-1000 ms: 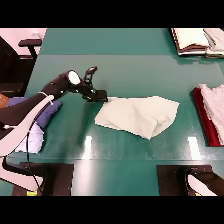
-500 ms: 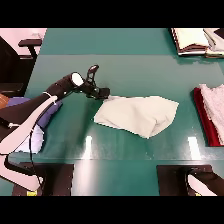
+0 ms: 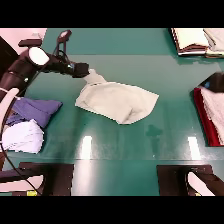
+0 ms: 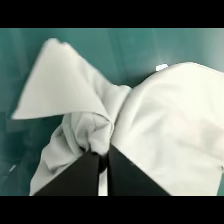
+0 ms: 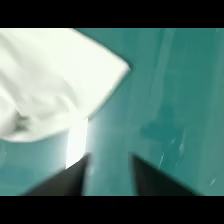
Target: Fold the shirts.
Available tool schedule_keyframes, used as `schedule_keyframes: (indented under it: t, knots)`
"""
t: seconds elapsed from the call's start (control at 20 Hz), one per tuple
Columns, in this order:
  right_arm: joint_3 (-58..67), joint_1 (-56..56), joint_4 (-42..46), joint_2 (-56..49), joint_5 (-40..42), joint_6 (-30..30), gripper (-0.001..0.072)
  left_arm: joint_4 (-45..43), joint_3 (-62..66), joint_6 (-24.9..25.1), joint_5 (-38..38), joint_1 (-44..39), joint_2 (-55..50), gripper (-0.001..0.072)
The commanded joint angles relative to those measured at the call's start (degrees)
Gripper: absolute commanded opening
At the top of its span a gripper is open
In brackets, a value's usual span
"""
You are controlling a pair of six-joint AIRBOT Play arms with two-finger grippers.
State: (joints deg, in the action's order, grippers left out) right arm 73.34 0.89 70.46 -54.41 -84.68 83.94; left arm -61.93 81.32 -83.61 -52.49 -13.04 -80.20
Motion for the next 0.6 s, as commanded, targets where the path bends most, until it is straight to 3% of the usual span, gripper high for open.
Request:
schedule_keyframes:
  t: [0.0, 0.15, 0.45, 0.55]
  knots:
    - [-13.4, 5.4, -5.1, -3.8, 2.8, -1.0, 0.0473, -1.9, 0.3, 1.2, -2.3, 0.9, 2.5, 0.0028]
    - [-18.9, 3.4, -11.4, -11.0, 11.2, -3.6, 0.047, -2.2, 0.3, 1.2, -2.6, 0.9, 2.5, 0.0028]
    - [-19.0, -6.1, -12.6, -26.3, 26.4, -3.5, 0.0468, -2.3, 0.3, 1.2, -3.3, 0.9, 2.5, 0.0028]
    - [-16.2, -8.2, -14.0, -30.8, 27.5, -3.5, 0.0468, -2.4, 0.3, 1.2, -3.3, 0.9, 2.5, 0.0028]
